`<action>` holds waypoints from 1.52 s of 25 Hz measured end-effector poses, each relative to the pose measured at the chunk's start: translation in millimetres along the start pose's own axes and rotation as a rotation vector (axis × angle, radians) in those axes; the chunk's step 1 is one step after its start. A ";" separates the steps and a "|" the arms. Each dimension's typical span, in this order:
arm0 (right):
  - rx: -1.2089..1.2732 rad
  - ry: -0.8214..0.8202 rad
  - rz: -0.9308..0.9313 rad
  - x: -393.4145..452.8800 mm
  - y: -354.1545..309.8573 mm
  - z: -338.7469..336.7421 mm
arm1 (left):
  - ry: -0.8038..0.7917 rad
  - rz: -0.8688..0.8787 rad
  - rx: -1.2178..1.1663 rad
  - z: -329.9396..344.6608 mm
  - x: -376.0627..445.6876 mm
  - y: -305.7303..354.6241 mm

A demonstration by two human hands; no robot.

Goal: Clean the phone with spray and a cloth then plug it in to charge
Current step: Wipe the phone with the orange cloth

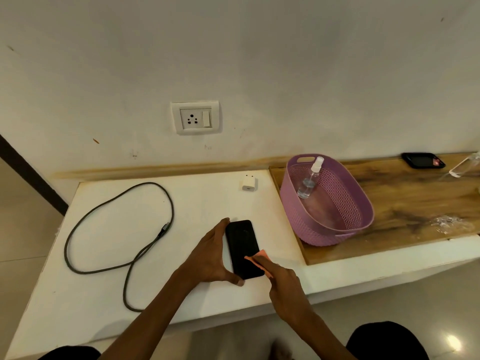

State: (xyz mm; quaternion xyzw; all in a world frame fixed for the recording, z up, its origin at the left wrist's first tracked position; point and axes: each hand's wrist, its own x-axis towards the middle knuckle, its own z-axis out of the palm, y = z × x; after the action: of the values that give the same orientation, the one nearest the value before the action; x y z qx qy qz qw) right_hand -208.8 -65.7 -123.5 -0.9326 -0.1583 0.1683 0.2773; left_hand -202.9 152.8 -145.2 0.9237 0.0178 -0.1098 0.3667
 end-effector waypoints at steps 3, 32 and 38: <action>0.120 0.040 -0.043 12.4 -8.6 -5.9 | -0.005 -0.005 0.007 0.8 0.9 -0.9; 0.160 0.013 -0.152 89.6 -34.7 18.5 | 0.013 -0.023 -0.098 3.5 11.4 -2.6; -0.014 0.003 -0.328 89.8 -23.6 24.4 | 0.055 -0.006 -0.036 2.5 7.8 -0.2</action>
State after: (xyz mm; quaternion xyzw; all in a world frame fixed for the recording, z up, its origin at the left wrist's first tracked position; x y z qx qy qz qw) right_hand -143.2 -0.7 -149.5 -0.8964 -0.3089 0.1183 0.2950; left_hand -195.7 150.9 -148.8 0.9195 0.0327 -0.0850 0.3825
